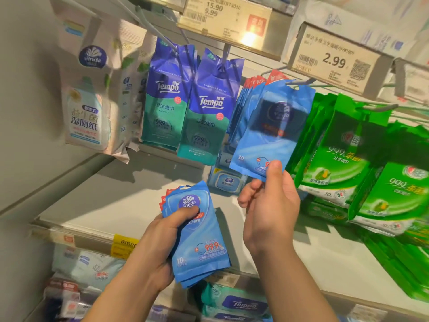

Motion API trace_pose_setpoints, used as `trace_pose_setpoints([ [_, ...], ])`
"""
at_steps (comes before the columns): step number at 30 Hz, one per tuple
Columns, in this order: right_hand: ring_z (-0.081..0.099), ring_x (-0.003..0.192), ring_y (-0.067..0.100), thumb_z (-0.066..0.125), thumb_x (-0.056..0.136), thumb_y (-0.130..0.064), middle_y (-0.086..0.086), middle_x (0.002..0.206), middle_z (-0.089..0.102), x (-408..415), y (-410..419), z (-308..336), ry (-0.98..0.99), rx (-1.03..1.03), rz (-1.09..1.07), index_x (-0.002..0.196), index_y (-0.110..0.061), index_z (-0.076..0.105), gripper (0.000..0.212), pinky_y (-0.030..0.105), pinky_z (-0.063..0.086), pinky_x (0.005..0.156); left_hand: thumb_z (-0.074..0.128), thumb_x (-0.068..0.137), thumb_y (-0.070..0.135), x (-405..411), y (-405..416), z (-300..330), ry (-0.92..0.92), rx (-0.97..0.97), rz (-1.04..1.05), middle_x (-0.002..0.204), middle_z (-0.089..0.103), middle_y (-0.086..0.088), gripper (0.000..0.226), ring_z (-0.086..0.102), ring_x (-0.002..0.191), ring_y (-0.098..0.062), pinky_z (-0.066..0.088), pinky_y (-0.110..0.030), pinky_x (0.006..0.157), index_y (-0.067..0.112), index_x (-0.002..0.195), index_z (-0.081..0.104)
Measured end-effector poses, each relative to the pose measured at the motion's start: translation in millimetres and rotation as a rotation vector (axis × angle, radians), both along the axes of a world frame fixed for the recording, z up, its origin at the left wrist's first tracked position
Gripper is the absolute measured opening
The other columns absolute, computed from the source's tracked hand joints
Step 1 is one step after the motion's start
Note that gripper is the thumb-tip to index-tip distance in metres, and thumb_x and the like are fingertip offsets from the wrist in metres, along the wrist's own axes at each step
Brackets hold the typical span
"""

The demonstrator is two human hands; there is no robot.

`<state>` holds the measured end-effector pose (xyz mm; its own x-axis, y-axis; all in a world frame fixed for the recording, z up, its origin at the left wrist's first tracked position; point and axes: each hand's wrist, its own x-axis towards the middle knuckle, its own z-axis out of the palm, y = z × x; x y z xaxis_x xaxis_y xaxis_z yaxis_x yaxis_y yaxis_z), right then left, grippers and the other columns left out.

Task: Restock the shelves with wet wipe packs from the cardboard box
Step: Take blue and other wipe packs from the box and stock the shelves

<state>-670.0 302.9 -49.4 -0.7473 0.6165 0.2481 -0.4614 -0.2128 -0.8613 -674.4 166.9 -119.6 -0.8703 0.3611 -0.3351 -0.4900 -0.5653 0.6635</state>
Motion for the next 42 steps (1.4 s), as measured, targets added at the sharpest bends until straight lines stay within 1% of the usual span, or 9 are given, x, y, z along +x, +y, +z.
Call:
trace_pose_setpoints([
  [12, 0.049, 0.038, 0.013, 0.049, 0.107, -0.022, 0.000, 0.055, 0.043, -52, 8, 11, -0.011, -0.116, -0.042, 0.083, -0.018, 0.045, 0.024, 0.023, 0.038, 0.042, 0.070, 0.088, 0.016, 2, -9, 3, -0.010, 0.006, 0.032, 0.108, 0.074, -0.028, 0.039, 0.072, 0.075, -0.040, 0.062, -0.050, 0.064, 0.002, 0.124, 0.067],
  [20, 0.051, 0.041, 0.014, 0.056, 0.105, -0.022, 0.002, 0.060, 0.044, -51, 15, 8, -0.040, -0.290, -0.002, 0.085, -0.016, 0.044, 0.024, 0.022, 0.041, 0.043, 0.058, 0.090, 0.014, -1, -10, 1, -0.029, 0.018, 0.052, 0.087, 0.075, -0.021, 0.023, 0.071, 0.062, -0.035, 0.062, -0.043, 0.057, 0.006, 0.109, 0.069],
  [24, 0.054, 0.043, 0.015, 0.055, 0.104, -0.018, 0.003, 0.065, 0.047, -44, 17, 2, -0.086, -0.386, 0.038, 0.096, -0.012, 0.050, 0.011, 0.023, 0.042, 0.042, 0.058, 0.091, 0.014, -1, -9, 3, -0.023, 0.010, 0.056, 0.085, 0.076, -0.020, 0.023, 0.071, 0.061, -0.034, 0.062, -0.042, 0.055, 0.006, 0.110, 0.069],
  [27, 0.055, 0.044, 0.015, 0.053, 0.104, -0.013, 0.003, 0.064, 0.048, -36, 18, -8, -0.121, -0.419, 0.082, 0.097, -0.013, 0.051, 0.008, 0.023, 0.044, 0.043, 0.055, 0.093, 0.010, -2, -7, 5, -0.003, -0.009, 0.079, 0.071, 0.074, -0.017, 0.023, 0.069, 0.050, -0.029, 0.055, -0.032, 0.041, 0.003, 0.111, 0.068],
  [29, 0.053, 0.043, 0.015, 0.051, 0.103, -0.010, 0.002, 0.059, 0.048, -28, 19, -14, -0.145, -0.402, 0.111, 0.094, -0.014, 0.050, 0.011, 0.023, 0.042, 0.041, 0.055, 0.093, 0.010, -1, -6, 4, 0.001, -0.018, 0.071, 0.072, 0.074, -0.017, 0.022, 0.070, 0.050, -0.030, 0.055, -0.033, 0.041, 0.003, 0.109, 0.068],
  [31, 0.047, 0.041, 0.016, 0.051, 0.103, -0.010, 0.001, 0.057, 0.047, -19, 19, -18, -0.196, -0.287, 0.120, 0.089, -0.015, 0.049, 0.015, 0.023, 0.035, 0.040, 0.058, 0.091, 0.013, 1, -5, 1, 0.002, -0.015, 0.035, 0.084, 0.076, -0.021, 0.024, 0.072, 0.058, -0.034, 0.061, -0.041, 0.051, 0.004, 0.111, 0.069],
  [34, 0.043, 0.042, 0.016, 0.057, 0.102, -0.015, 0.003, 0.064, 0.051, -2, 21, -23, -0.375, 0.096, 0.117, 0.088, -0.014, 0.053, 0.014, 0.023, 0.025, 0.043, 0.062, 0.089, 0.015, 2, -4, -3, 0.010, -0.030, -0.001, 0.097, 0.076, -0.025, 0.027, 0.072, 0.066, -0.038, 0.062, -0.049, 0.062, 0.005, 0.113, 0.069],
  [37, 0.047, 0.045, 0.014, 0.067, 0.096, -0.037, 0.002, 0.075, 0.059, 16, 20, -27, -0.623, 0.500, 0.231, 0.096, -0.013, 0.059, 0.025, 0.022, 0.027, 0.040, 0.063, 0.089, 0.013, 3, -1, -3, 0.047, -0.050, 0.002, 0.107, 0.072, -0.031, 0.029, 0.071, 0.075, -0.040, 0.060, -0.051, 0.071, 0.004, 0.116, 0.068],
  [42, 0.050, 0.043, 0.007, 0.077, 0.081, -0.057, -0.001, 0.073, 0.069, 34, 20, -43, -0.845, 0.822, 0.418, 0.097, -0.010, 0.060, 0.053, 0.021, 0.035, 0.041, 0.067, 0.089, 0.009, 4, 5, -5, 0.137, -0.079, 0.033, 0.103, 0.073, -0.031, 0.023, 0.072, 0.080, -0.042, 0.059, -0.056, 0.079, 0.003, 0.111, 0.070],
])
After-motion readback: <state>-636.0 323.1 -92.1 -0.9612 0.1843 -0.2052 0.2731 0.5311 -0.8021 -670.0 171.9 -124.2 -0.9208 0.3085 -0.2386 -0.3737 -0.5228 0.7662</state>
